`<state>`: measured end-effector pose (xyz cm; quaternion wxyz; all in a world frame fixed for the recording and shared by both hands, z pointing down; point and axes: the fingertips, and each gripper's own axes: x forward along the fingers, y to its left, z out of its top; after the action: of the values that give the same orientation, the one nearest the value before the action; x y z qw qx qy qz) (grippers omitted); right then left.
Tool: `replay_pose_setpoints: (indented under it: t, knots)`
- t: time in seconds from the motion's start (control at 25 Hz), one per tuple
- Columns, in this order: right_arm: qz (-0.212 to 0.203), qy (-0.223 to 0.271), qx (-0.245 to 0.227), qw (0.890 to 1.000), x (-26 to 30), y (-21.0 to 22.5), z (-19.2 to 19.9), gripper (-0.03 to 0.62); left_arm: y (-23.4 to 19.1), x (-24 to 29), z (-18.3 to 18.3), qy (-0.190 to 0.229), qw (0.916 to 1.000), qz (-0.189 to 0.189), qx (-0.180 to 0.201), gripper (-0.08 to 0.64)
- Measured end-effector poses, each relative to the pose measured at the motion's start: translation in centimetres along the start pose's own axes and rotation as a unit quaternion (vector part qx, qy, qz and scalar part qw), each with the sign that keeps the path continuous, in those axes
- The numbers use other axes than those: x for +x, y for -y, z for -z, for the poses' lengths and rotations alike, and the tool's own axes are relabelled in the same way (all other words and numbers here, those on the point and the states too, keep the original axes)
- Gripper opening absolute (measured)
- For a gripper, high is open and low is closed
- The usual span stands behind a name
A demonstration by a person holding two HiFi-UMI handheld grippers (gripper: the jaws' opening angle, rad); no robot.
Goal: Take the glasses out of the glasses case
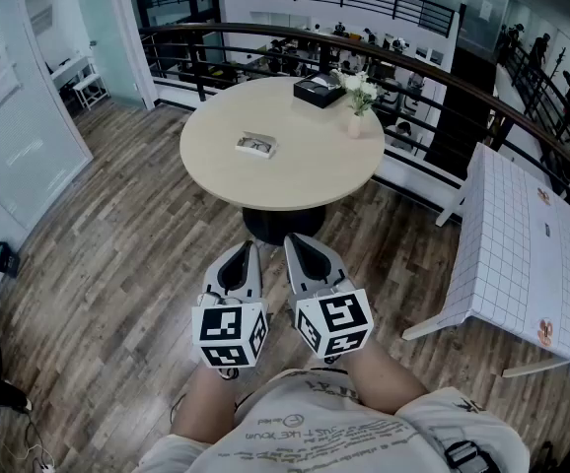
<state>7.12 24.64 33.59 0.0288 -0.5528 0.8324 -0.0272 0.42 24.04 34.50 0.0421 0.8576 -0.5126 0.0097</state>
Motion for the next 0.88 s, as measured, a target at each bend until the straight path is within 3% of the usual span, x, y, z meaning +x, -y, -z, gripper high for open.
replay_pose_setpoints:
  t: [0.28, 0.52, 0.88]
  knots:
    - [0.0, 0.003, 0.001, 1.0, 0.4, 0.2, -0.2, 0.009, -0.3, 0.5, -0.3, 0.001, 1.0, -0.001, 0.001, 0.009]
    - [0.014, 0.036, 0.01, 0.999, 0.6, 0.5, -1.1, 0.009, -1.0, 0.6, -0.4, 0.003, 1.0, -0.004, 0.0, 0.009]
    - [-0.002, 0.028, 0.006, 1.0, 1.8, -2.6, 0.3, 0.009, -3.4, -0.8, 0.8, 0.004, 1.0, -0.007, -0.005, 0.009]
